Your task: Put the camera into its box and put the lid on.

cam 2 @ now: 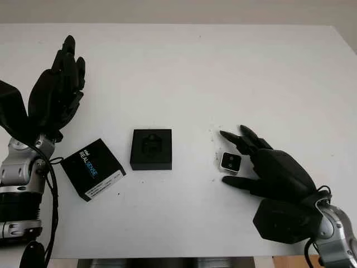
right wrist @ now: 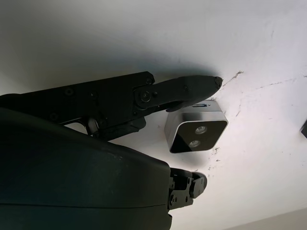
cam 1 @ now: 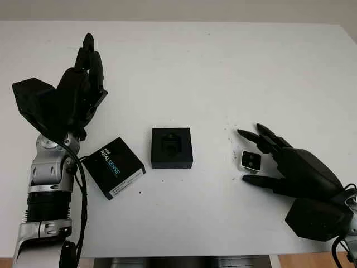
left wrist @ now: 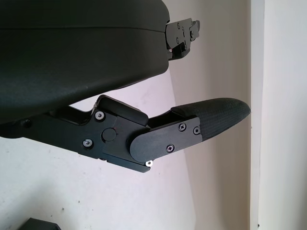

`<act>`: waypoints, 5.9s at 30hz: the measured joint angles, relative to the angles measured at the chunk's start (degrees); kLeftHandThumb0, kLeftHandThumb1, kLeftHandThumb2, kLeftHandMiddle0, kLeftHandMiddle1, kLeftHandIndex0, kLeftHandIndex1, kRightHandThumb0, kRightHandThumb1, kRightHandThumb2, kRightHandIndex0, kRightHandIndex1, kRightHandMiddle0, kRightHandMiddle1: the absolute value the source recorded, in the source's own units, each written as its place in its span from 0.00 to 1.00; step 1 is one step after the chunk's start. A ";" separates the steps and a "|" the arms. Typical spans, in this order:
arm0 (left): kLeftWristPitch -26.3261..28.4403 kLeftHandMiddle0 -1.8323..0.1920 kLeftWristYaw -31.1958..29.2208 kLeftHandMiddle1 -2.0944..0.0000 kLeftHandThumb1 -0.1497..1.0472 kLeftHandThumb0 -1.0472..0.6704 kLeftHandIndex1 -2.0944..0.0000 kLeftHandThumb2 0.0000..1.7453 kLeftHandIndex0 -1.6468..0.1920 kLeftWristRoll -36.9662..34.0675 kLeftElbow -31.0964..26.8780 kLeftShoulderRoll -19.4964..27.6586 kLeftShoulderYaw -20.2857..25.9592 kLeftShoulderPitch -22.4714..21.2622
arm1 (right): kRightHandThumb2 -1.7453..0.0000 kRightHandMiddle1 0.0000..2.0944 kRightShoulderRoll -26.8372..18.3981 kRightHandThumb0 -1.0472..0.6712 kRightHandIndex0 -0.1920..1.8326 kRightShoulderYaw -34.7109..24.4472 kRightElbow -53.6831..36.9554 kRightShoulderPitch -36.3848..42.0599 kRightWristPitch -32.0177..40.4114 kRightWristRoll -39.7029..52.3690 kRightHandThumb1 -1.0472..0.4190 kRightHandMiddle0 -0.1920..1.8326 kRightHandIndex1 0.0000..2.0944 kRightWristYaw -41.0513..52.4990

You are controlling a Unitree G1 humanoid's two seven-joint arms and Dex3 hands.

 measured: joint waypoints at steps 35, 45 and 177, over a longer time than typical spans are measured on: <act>0.31 1.00 -0.48 1.00 1.00 0.13 1.00 0.40 1.00 0.21 -0.31 0.15 0.08 0.12 | 0.97 0.43 4.47 0.33 0.15 -3.45 4.40 3.84 -5.95 1.52 0.03 0.21 0.03 -10.90; 0.41 1.00 -0.50 1.00 1.00 0.14 1.00 0.40 1.00 0.20 -0.32 0.47 0.08 0.12 | 0.97 0.58 5.15 0.34 0.17 -3.25 6.20 2.99 -7.50 1.34 0.01 0.20 0.03 -12.19; -0.36 1.00 0.39 1.00 1.00 0.14 1.00 0.40 1.00 0.11 -0.71 0.37 -0.08 1.65 | 0.97 0.78 32.58 0.29 0.17 9.01 19.03 -25.89 9.80 28.84 0.05 0.29 0.03 13.44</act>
